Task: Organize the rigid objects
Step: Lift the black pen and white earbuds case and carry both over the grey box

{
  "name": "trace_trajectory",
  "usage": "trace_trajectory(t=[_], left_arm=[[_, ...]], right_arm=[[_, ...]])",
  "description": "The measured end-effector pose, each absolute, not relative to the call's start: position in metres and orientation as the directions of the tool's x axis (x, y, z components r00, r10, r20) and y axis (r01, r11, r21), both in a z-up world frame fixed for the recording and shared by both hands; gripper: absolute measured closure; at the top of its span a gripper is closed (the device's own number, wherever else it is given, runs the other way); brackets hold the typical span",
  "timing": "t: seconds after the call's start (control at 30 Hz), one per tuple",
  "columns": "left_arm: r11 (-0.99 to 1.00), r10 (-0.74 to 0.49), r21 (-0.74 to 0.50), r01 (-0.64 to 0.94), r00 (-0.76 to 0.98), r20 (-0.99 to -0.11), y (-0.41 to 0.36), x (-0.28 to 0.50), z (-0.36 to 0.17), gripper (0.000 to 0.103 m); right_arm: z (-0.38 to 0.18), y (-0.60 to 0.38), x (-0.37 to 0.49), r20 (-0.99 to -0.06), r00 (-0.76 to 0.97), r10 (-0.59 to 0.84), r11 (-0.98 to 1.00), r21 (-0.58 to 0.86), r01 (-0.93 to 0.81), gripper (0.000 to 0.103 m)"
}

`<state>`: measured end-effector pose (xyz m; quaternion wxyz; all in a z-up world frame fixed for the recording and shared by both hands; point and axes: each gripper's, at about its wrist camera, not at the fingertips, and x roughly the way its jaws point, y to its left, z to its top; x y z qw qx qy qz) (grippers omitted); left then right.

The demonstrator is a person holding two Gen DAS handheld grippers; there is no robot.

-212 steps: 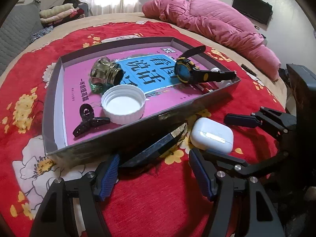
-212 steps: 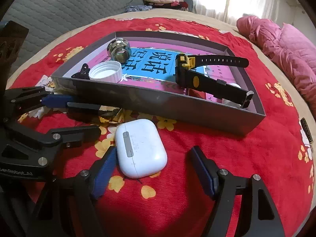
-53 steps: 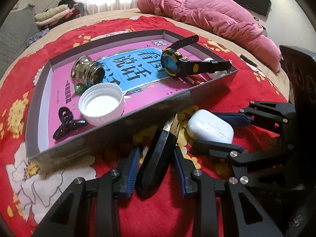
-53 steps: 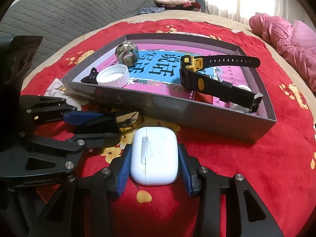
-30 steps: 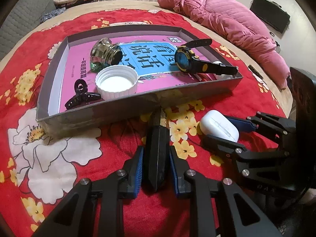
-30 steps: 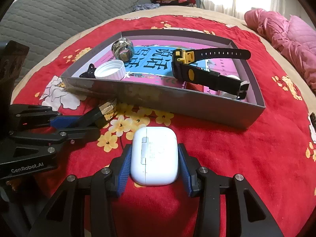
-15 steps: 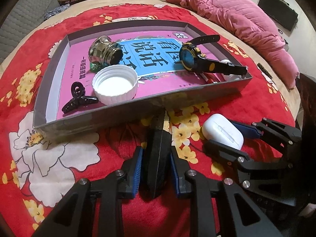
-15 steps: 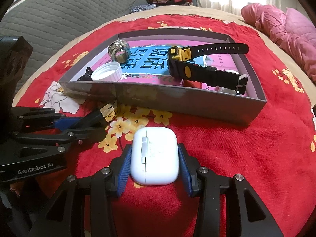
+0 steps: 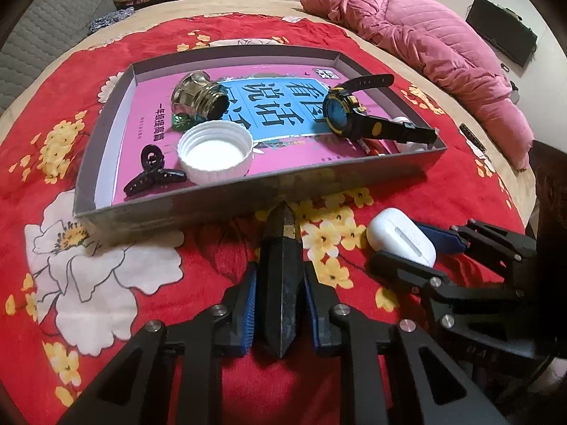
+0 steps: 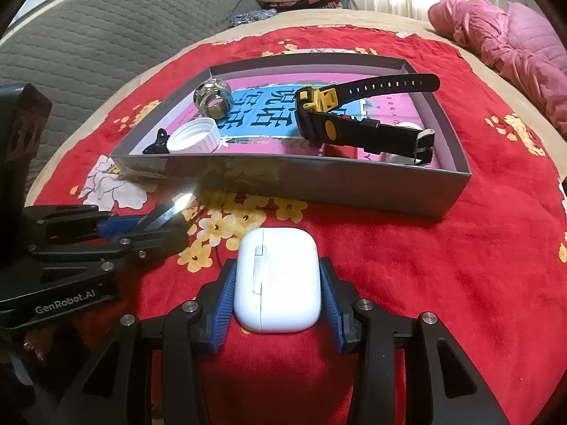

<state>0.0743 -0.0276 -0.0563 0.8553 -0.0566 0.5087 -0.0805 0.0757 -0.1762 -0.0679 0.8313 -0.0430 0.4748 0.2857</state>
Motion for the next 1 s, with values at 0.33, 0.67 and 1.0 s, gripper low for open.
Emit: trace_trajectory(t=[0.33,0.67,1.0], left_arm=[[0.983,-0.183,-0.165,0.081,0.489,-0.853,-0.028,0.063,-0.046,0.080],[0.986,-0.168,-0.152,0.073,0.527,-0.833,-0.025,0.055,-0.028,0.080],[0.986,-0.167,-0.150,0.076,0.561,-0.811,-0.023,0.054,-0.015,0.080]], right_arm=[[-0.059,-0.181,0.070,-0.803,0.388,0.453,0.828,0.217,-0.517,0.057],[-0.042,-0.183,0.065,-0.772,0.411,0.484,0.819,0.234,-0.525,0.057],[-0.024,-0.179,0.059,-0.736,0.444,0.511,0.807,0.233,-0.543,0.057]])
